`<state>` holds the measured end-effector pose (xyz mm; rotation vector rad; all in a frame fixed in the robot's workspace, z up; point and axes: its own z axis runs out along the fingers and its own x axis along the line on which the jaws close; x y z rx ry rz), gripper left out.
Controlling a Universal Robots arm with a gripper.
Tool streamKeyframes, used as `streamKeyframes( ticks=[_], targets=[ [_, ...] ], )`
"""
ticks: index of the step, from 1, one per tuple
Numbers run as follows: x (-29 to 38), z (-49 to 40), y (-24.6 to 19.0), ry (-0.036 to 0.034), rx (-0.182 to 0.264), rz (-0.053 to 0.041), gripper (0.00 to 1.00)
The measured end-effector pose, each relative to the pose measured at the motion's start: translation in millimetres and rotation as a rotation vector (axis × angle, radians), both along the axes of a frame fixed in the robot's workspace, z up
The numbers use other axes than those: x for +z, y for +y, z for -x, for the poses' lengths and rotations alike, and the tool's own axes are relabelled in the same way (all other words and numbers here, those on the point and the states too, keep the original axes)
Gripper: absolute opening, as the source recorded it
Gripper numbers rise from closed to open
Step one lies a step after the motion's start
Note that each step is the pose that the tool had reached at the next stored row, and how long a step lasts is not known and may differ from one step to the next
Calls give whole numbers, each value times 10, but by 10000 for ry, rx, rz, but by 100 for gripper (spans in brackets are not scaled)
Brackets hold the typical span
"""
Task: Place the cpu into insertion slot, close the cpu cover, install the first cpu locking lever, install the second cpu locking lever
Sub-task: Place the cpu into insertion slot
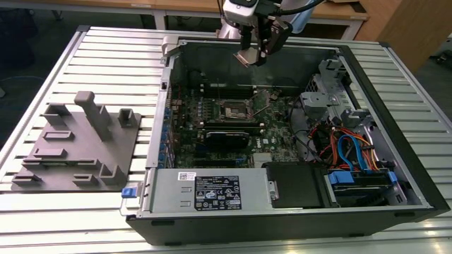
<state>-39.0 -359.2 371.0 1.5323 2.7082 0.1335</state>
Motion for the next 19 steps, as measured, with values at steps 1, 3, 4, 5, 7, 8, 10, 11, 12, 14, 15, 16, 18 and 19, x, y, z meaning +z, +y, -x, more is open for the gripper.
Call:
streamKeyframes(
  ticks=[1,3,4,5,7,8,10,11,12,14,15,16,18,19],
  targets=[
    [0,0,0,0,-1,0,54],
    [-1,0,0,-1,-3,0,54],
    [0,0,0,0,-3,0,54],
    [0,0,0,0,-3,0,54],
    [0,0,0,0,-4,0,54],
    [0,0,0,0,-12,0,54],
    [-3,0,1,-2,-179,-2,54],
    [-3,0,0,-1,-358,-1,54],
    [-4,0,0,-1,-525,-1,54],
    [-4,0,0,0,-693,0,54],
    [-4,0,0,0,-695,1,54],
    [-4,0,0,0,-696,0,54],
    [-5,0,0,-1,-788,0,54],
    [-6,0,1,-1,-944,-1,54]
  ],
)
